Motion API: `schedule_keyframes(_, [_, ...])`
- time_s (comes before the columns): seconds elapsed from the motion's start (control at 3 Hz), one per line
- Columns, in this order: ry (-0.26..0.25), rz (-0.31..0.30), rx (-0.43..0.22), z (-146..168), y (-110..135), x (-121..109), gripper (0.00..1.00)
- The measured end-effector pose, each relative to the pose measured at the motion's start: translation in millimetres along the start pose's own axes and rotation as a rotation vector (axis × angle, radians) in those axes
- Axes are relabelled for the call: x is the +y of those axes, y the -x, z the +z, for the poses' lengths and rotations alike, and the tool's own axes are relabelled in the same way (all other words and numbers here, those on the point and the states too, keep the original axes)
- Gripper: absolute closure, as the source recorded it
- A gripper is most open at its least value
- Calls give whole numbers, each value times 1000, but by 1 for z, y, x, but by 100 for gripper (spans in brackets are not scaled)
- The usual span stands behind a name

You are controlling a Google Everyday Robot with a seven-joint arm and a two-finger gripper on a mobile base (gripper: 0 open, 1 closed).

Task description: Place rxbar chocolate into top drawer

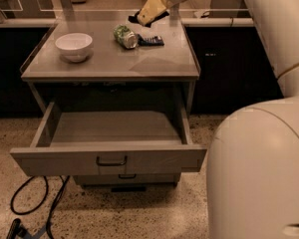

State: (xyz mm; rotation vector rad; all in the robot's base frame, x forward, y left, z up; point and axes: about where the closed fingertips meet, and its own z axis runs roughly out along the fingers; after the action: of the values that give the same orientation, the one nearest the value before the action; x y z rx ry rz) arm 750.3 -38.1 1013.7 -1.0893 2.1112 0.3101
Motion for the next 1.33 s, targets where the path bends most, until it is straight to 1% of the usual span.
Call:
schedule_keyframes(0.33, [52,20,100,11,-40,8,100])
schedule_keyframes(0.67, [141,92,206,-15,-87,45,100])
schedule_keyframes(1.0, [226,157,243,-54,-119,98,100])
schedule_keyframes(1.33, [258,170,298,-40,-143,111,100])
